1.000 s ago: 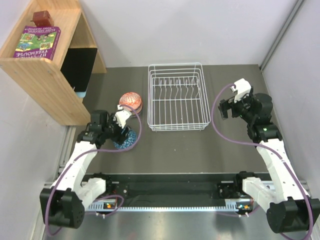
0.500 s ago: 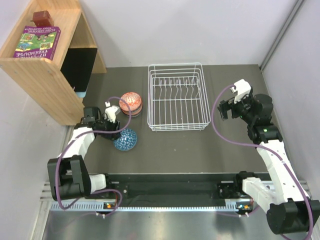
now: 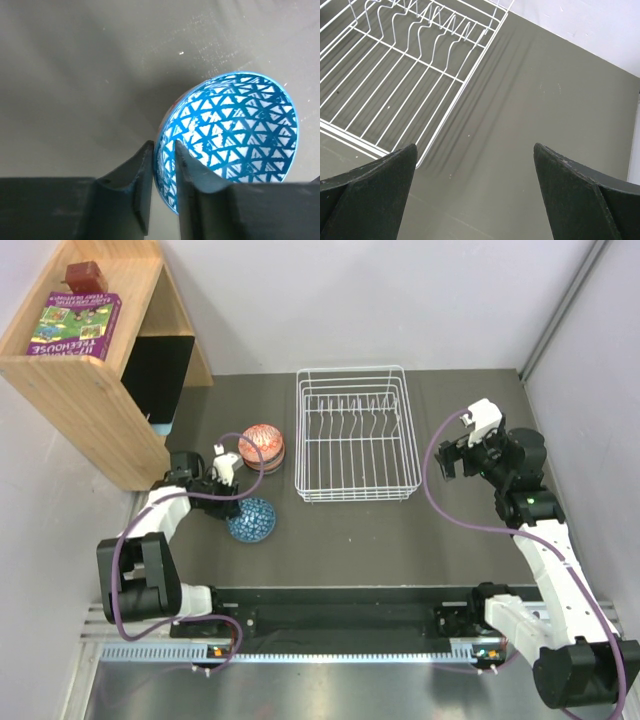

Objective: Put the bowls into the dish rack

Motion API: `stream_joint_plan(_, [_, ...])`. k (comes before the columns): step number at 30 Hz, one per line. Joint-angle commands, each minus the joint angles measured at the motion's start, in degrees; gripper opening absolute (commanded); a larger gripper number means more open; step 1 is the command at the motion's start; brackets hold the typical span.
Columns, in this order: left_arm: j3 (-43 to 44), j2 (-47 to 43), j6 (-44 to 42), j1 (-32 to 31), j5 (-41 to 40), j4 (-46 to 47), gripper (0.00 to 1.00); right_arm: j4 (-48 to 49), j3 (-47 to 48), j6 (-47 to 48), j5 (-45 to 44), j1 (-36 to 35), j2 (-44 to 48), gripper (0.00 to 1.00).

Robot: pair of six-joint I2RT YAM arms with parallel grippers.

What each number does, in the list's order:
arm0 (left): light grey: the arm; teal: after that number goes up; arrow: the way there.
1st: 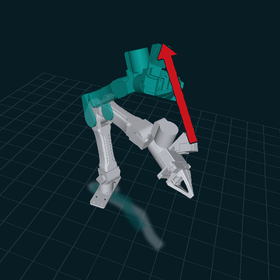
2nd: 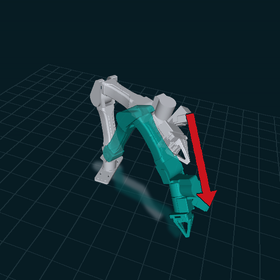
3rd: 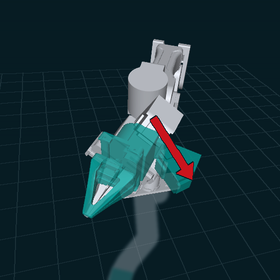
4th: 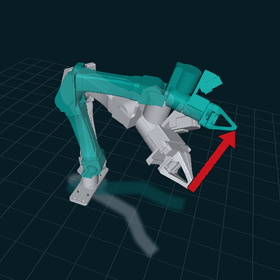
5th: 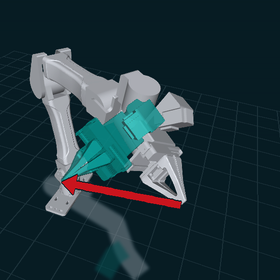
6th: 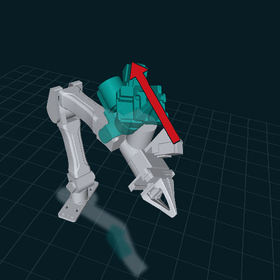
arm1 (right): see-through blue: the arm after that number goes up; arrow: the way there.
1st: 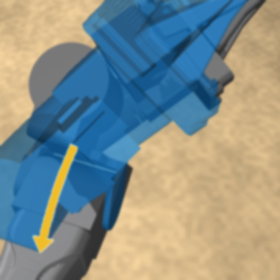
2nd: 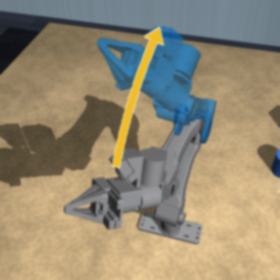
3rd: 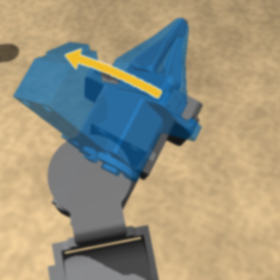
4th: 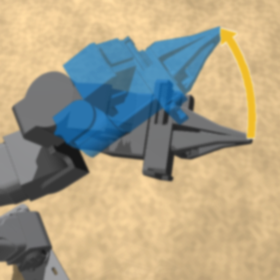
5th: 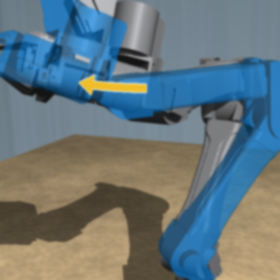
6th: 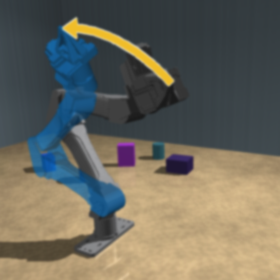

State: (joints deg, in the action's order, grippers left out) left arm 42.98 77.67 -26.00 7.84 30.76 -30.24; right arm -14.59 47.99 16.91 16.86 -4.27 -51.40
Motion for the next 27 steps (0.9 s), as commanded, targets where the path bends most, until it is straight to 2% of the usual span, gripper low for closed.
stream_joint_plan(1, [2.54, 0.29, -2.3, 0.25, 1.32, -3.24, 0.22, 1.14, 0.35, 0.67, 1.07, 0.67, 0.59, 0.99])
stream_joint_plan(10, [2.46, 1.7, -5.28, 0.25, 0.7, -6.06, 0.0, -0.7, 1.76, 0.85, 3.61, 0.58, 1.03, 1.0])
stream_joint_plan(16, [4.9, 0.3, -8.88, 0.25, 4.29, -10.97, 0.0, -4.91, 5.27, 1.37, 10.37, 0.49, -0.28, 1.0])
stream_joint_plan(21, [11.93, -4.45, -11.35, 0.25, 13.51, -14.49, 0.0, -10.27, 12.46, -0.29, 19.42, -0.38, -4.49, 1.0])
stream_joint_plan(22, [12.82, -4.72, -11.18, 0.25, 17.88, -13.89, 0.0, -10.81, 13.35, -0.73, 20.65, -0.56, -6.15, 1.0])
stream_joint_plan(27, [22.65, -0.86, -10.04, -5.89, 23.28, -14.5, 0.0, -11.51, 17.48, -4.85, 27.95, -3.36, -11.08, 1.0])
